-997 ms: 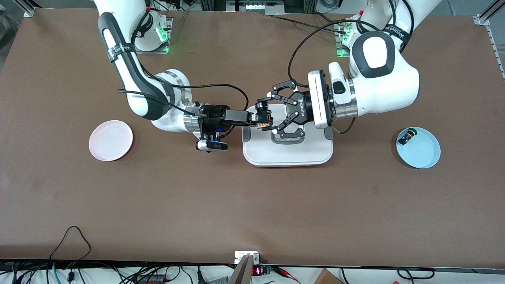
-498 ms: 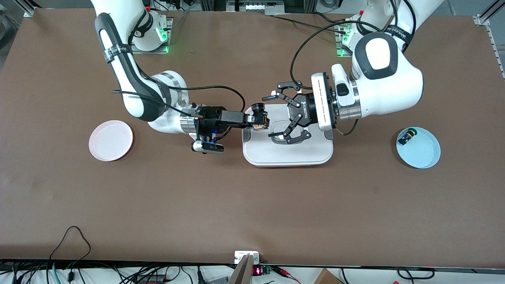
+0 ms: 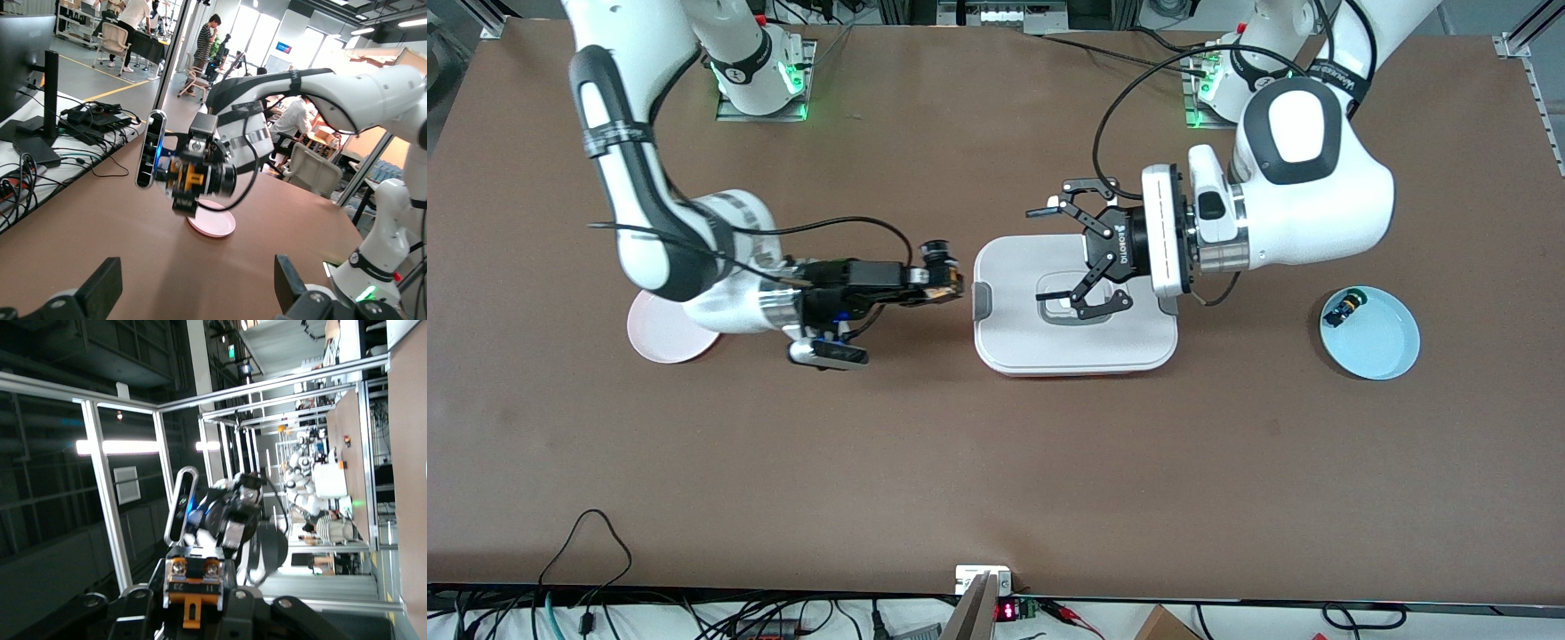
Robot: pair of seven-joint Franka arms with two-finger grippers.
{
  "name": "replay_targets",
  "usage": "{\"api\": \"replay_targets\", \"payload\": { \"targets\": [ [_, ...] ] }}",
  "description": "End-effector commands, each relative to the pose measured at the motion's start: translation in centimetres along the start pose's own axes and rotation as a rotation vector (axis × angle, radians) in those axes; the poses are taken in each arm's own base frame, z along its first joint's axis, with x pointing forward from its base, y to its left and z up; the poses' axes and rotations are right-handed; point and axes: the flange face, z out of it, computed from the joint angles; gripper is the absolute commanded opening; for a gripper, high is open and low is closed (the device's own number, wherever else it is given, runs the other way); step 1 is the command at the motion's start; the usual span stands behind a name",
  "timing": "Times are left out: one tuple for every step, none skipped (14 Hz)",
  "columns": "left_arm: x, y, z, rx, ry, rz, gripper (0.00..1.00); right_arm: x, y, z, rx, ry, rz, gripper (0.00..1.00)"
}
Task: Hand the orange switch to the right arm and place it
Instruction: 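Open the left gripper while the right gripper pulls the switch away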
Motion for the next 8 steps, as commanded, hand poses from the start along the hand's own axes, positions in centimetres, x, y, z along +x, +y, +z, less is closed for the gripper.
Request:
{"api": "replay_targets", "payload": {
  "targets": [
    [0.4, 0.1, -1.8, -0.063, 0.005, -0.059, 1.0, -0.1, -2.4, -3.3, -0.033, -0.079, 0.003, 0.0],
    [0.1, 0.0, -2.4, -0.08, -0.036, -0.077, 1.0, 0.2, -2.8, -4.6, -0.055, -0.104, 0.008, 0.0],
    [-0.3, 0.1, -2.7, -0.095, -0.094, -0.092, 1.0, 0.4, -3.4, -5.9, -0.073, -0.128, 0.014, 0.0],
    [-0.4, 0.1, -3.3, -0.108, -0.147, -0.118, 1.0, 0.6, -4.2, -7.3, -0.091, -0.149, 0.019, 0.0],
    [-0.3, 0.3, -4.0, -0.124, -0.191, -0.142, 1.0, 0.5, -4.8, -8.1, -0.122, -0.181, 0.026, 0.0],
    [-0.8, 0.5, -4.1, -0.139, -0.254, -0.173, 1.0, 0.6, -5.6, -9.4, -0.165, -0.196, 0.036, 0.0],
    [-1.3, 0.7, -4.1, -0.136, -0.319, -0.207, 1.0, 0.8, -6.4, -10.6, -0.217, -0.21, 0.04, 0.0],
    [-1.9, 0.9, -4.0, -0.138, -0.384, -0.266, 1.0, 0.8, -7.2, -11.9, -0.261, -0.228, 0.034, 0.0]
  ]
}}
